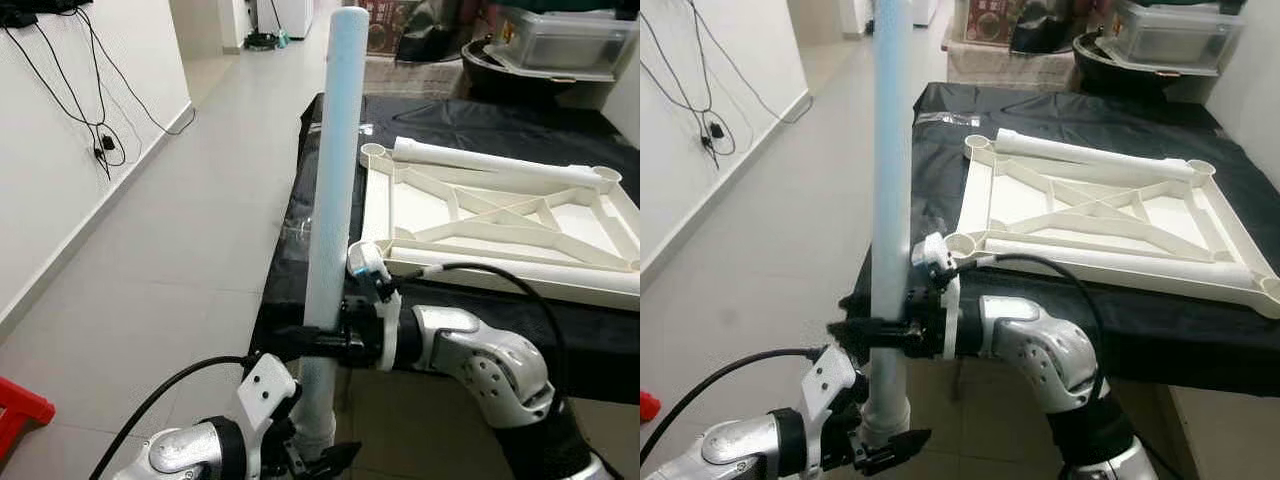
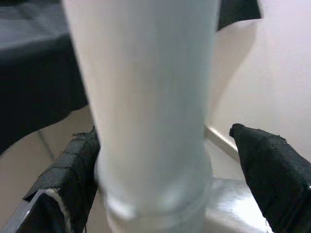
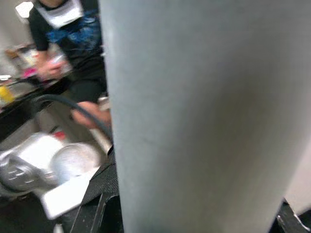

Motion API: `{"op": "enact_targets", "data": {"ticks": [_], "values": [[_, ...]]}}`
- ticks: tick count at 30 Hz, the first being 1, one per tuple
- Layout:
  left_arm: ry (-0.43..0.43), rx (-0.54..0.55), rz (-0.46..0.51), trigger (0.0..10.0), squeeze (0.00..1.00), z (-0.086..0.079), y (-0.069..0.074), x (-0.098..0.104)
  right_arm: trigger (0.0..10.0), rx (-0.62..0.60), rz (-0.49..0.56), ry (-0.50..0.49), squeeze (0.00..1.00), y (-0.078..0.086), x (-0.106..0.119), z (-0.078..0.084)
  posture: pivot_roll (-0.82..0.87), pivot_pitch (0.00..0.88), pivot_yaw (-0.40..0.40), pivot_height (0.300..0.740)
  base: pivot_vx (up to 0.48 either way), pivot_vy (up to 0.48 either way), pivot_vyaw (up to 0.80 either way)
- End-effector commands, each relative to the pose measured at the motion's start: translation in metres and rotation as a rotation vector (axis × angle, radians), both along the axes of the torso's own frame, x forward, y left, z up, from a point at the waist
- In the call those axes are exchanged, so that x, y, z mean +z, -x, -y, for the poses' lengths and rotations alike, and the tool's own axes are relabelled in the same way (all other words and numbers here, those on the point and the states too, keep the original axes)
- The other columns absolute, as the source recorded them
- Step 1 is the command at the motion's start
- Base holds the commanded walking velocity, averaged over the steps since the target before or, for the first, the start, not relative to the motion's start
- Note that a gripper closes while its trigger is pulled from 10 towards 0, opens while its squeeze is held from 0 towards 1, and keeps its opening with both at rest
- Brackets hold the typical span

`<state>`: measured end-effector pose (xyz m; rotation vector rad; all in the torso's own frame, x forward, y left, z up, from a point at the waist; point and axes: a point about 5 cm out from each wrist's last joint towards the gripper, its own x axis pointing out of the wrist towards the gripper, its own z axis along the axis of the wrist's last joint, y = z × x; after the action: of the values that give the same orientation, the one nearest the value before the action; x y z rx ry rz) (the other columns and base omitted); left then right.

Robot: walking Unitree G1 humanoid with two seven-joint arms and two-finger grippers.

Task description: Building children table

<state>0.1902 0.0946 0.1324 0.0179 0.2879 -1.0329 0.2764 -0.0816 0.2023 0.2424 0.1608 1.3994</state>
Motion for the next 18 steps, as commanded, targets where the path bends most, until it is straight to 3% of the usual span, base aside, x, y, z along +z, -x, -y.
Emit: {"op": "enact_targets", "data": {"ticks": [1, 2, 3, 4, 5, 7, 10, 14, 15, 16, 17, 18], "values": [[-0.014, 0.027, 0.001, 10.0, 0.00, 0.000, 0.000, -0.005, 0.0, -0.139, 0.075, -0.020, 0.00, -0.016, 0.012, 0.012, 0.04, 0.113, -0.029, 0.740, 0.000, 0.000, 0.00], [-0.021, 0.096, 0.031, 10.0, 0.00, -0.003, -0.005, -0.005, 0.0, -0.218, 0.097, -0.029, 0.00, -0.025, 0.015, 0.017, 0.04, 0.113, -0.029, 0.740, 0.000, 0.000, 0.00], [-0.021, 0.096, 0.031, 10.0, 0.00, -0.003, -0.005, -0.005, 0.0, -0.218, 0.097, -0.029, 0.00, -0.025, 0.015, 0.017, 0.04, 0.113, -0.029, 0.740, 0.000, 0.000, 0.00], [-0.032, 0.181, 0.075, 10.0, 0.00, -0.007, -0.013, -0.004, 0.0, -0.327, 0.111, -0.044, 0.00, -0.036, 0.018, 0.024, 0.04, 0.114, -0.029, 0.740, 0.000, 0.000, 0.00], [-0.032, 0.181, 0.075, 10.0, 0.00, -0.007, -0.013, -0.004, 0.0, -0.327, 0.111, -0.044, 0.00, -0.036, 0.018, 0.024, 0.04, 0.114, -0.029, 0.740, 0.000, 0.000, 0.00], [-0.042, 0.339, 0.133, 10.0, 0.00, -0.016, -0.024, -0.003, 0.0, -0.509, 0.149, -0.065, 0.00, -0.051, 0.024, 0.036, 0.04, 0.115, -0.030, 0.740, 0.000, 0.000, 0.00], [-0.042, 0.384, 0.147, 10.0, 0.00, -0.018, -0.027, -0.002, 0.0, -0.557, 0.158, -0.073, 0.00, -0.054, 0.026, 0.039, 0.04, 0.115, -0.030, 0.740, 0.000, 0.000, 0.00], [-0.041, 0.602, 0.322, 10.0, 0.00, -0.024, -0.045, 0.018, 0.0, -0.857, 0.291, -0.105, 0.00, -0.070, 0.048, 0.056, 0.04, 0.115, -0.030, 0.740, 0.000, 0.000, 0.00], [-0.038, 0.665, 0.354, 10.0, 0.00, -0.027, -0.049, 0.023, 10.0, -0.915, 0.319, -0.113, 0.00, -0.071, 0.054, 0.058, 0.04, 0.115, -0.030, 0.740, 0.000, 0.000, 0.00], [-0.038, 0.665, 0.354, 10.0, 0.00, -0.027, -0.049, 0.023, 10.0, -0.915, 0.319, -0.113, 0.00, -0.071, 0.054, 0.058, 0.04, 0.115, -0.030, 0.740, 0.000, 0.000, 0.00], [-0.015, 0.753, 0.369, 10.0, 0.00, -0.032, -0.054, 0.028, 10.0, -0.988, 0.331, -0.141, 0.00, -0.074, 0.061, 0.061, 0.04, 0.115, -0.031, 0.740, 0.000, 0.000, 0.00], [-0.009, 0.769, 0.367, 10.0, 0.00, -0.033, -0.055, 0.029, 10.0, -1.001, 0.327, -0.150, 0.00, -0.075, 0.062, 0.061, 0.04, 0.115, -0.031, 0.740, 0.000, 0.000, 0.00]]}}
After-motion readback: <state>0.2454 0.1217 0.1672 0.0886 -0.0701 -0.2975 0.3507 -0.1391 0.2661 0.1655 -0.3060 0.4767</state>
